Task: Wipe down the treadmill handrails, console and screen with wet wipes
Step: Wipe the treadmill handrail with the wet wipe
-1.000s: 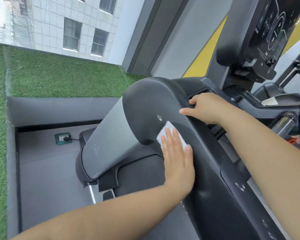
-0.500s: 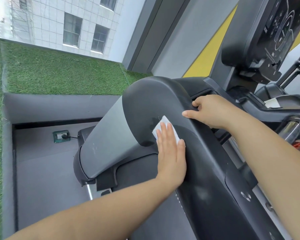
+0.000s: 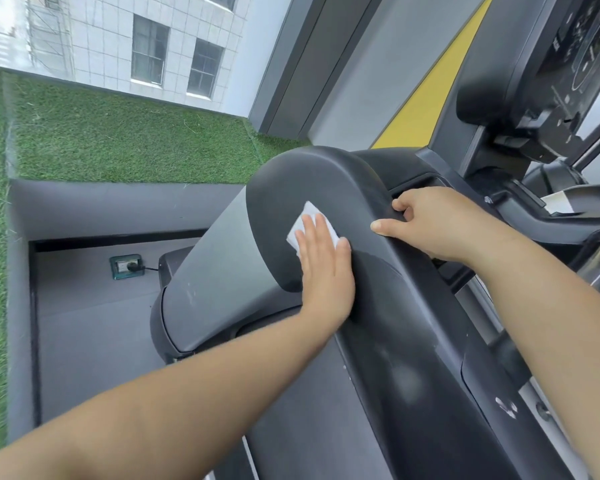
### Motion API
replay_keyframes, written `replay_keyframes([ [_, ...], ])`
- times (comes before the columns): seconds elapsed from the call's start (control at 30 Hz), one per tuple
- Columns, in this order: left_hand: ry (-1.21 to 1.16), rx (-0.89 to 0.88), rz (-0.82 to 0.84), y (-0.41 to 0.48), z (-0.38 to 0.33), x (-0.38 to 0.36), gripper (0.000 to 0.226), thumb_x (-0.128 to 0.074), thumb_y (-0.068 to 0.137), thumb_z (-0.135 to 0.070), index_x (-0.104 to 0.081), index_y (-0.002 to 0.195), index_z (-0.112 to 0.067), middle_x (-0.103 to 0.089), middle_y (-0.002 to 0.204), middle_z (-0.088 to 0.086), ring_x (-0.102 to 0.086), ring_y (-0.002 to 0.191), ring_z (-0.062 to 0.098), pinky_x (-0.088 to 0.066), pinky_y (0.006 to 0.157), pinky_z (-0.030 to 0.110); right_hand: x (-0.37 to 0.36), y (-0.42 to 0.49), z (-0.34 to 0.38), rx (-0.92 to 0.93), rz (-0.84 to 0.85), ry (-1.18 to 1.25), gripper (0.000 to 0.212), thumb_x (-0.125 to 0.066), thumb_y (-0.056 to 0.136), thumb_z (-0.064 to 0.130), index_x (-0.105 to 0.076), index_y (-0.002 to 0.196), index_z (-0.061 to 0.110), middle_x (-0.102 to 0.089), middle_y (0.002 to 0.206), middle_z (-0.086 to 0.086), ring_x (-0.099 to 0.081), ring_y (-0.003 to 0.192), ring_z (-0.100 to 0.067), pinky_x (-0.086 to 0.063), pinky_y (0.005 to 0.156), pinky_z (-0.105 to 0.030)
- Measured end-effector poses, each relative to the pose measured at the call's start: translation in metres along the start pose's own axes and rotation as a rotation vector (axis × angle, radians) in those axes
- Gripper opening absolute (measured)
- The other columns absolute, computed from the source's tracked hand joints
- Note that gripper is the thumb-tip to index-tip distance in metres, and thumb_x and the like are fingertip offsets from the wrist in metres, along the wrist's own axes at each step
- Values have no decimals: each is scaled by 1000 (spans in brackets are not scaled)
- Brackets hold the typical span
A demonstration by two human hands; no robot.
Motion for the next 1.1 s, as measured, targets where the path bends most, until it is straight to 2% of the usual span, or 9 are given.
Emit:
replay_keyframes([
  [0.1,146,-13,-92,7,-2,7,57,-16,101,-32,-16,148,0,17,157,3,20,143,15,21,105,11,-2,1,-1,0,6,0,64,-54,87,57,-49,134,15,-59,108,1,-50,94,-16,-40,76,-30],
  [0.2,90,-225,18,-45,-28,-6,65,-12,93,-45,15,145,-18,26,152,-8,28,139,7,17,112,19,-1,2,-3,-2,6,11,65,-55,86,57,-48,136,15,-59,118,0,-53,103,-18,-41,80,-30],
  [0.3,135,-327,113,-51,-28,-10,57,-9,91,-50,22,137,-34,34,143,-20,36,133,-1,23,108,17,-1,0,-2,-8,9,9,66,-55,86,57,-48,136,15,-59,119,0,-53,106,-18,-39,79,-29],
  [0.47,17,25,-7,17,-10,9,55,-19,103,-26,12,149,-21,20,155,-10,26,140,9,12,117,35,-1,0,-1,-19,19,-2,63,-55,86,56,-50,133,15,-55,96,4,-52,94,-17,-39,75,-29],
  [0.67,217,-470,202,-65,-39,-18,61,-3,93,-57,13,142,-23,22,151,-11,30,138,7,19,113,26,0,-1,1,-17,53,-17,58,-56,85,57,-58,117,9,-61,93,1,-58,86,-19,-45,71,-32],
  [0.73,226,-431,180,-50,-35,-14,60,-3,94,-57,15,141,-24,22,150,-12,30,138,6,19,113,26,0,-1,2,-11,77,-38,53,-55,86,56,-58,112,9,-59,89,3,-56,75,-13,-43,64,-28],
  [0.83,177,-188,96,3,-29,1,56,-15,99,-38,13,145,-23,20,154,-9,26,140,10,14,116,31,-1,-2,4,-10,118,-50,46,-51,90,54,-55,117,16,-51,81,10,-47,64,-4,-37,58,-27],
  [0.93,179,-56,28,25,-30,10,54,-19,103,-26,6,150,-19,16,157,-5,20,143,16,10,117,35,-1,-5,3,-30,136,-7,36,-45,96,46,-59,107,15,-63,90,-1,-60,67,-17,-48,67,-29],
  [1.1,284,-470,172,-49,-52,-16,58,-7,96,-50,11,143,-22,21,150,-14,31,138,5,19,114,27,-1,-6,1,-44,158,91,26,-39,100,36,-52,81,25,-60,79,-3,-65,69,-24,-48,65,-30],
])
Point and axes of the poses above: each hand's wrist, its own y-axis towards the middle knuckle, its own x-axis out of the back of the hand, z = x × y, the point moved 10 cm from there along y, towards the middle knuckle
